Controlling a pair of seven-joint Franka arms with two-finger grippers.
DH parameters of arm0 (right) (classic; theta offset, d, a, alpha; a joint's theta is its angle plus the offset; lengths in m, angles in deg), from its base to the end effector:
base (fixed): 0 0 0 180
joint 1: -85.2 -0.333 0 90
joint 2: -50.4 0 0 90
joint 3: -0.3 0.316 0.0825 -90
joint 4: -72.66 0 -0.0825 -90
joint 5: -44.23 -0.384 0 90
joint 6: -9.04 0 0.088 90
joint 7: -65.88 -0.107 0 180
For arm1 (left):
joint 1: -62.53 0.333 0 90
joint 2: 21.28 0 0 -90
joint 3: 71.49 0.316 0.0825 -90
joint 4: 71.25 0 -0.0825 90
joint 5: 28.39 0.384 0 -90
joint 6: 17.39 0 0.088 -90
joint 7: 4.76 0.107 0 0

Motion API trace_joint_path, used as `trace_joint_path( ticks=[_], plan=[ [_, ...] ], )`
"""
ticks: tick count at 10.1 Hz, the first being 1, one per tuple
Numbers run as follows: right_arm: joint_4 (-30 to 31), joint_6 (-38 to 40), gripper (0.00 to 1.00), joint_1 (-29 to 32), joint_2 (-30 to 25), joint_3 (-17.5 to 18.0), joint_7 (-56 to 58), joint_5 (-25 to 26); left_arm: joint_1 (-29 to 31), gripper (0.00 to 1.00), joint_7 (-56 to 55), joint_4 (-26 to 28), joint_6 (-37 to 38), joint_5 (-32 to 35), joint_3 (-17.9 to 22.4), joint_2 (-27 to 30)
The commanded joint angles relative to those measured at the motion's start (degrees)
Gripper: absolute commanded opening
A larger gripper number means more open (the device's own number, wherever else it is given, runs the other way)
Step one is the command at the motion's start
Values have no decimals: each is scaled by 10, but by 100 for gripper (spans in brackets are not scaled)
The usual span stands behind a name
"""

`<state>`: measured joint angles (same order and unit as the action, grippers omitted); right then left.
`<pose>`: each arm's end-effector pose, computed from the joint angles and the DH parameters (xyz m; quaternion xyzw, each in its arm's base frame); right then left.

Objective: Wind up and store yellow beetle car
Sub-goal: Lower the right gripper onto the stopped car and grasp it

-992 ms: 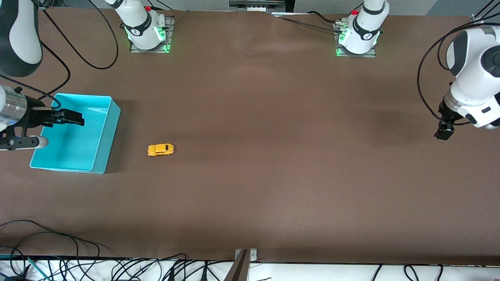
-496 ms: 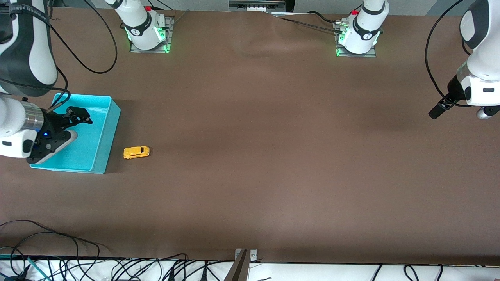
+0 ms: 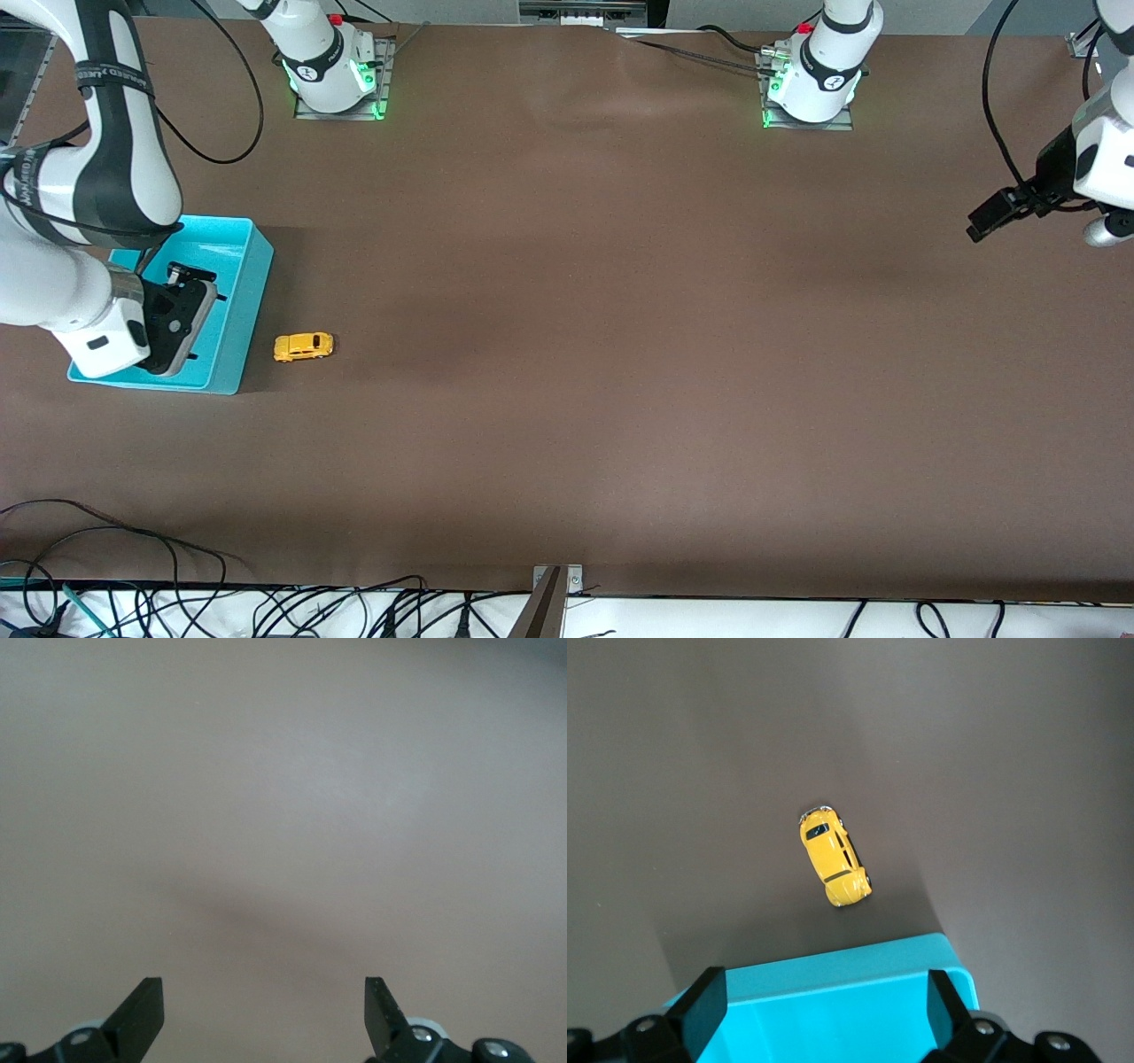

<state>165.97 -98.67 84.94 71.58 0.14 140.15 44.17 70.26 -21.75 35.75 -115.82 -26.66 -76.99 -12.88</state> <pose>0.6495 0.0014 0.3971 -0.7954 -0.6032 0.0472 0.0356 0.5149 0.0200 0.5743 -0.9860 -0.1652 -0.0010 0.0220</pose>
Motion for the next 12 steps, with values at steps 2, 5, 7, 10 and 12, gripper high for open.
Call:
trace_joint_path(
  ticks=[2,5,7,10,12],
  plan=[
    [92,-75,100,1,-23,23,65,-8,-58,100,41,-147,81,-25,35,-76],
    [184,-215,100,1,-16,35,119,-7,-98,100,35,-171,84,-47,68,-108],
    [191,-246,100,1,2,37,170,-7,-102,100,35,-173,85,-49,80,-105],
    [216,-296,100,4,18,37,222,-8,-103,100,48,-173,91,-45,74,-102],
    [221,-324,100,7,40,36,244,-8,-102,100,63,-179,126,-45,71,-101]
  ],
)
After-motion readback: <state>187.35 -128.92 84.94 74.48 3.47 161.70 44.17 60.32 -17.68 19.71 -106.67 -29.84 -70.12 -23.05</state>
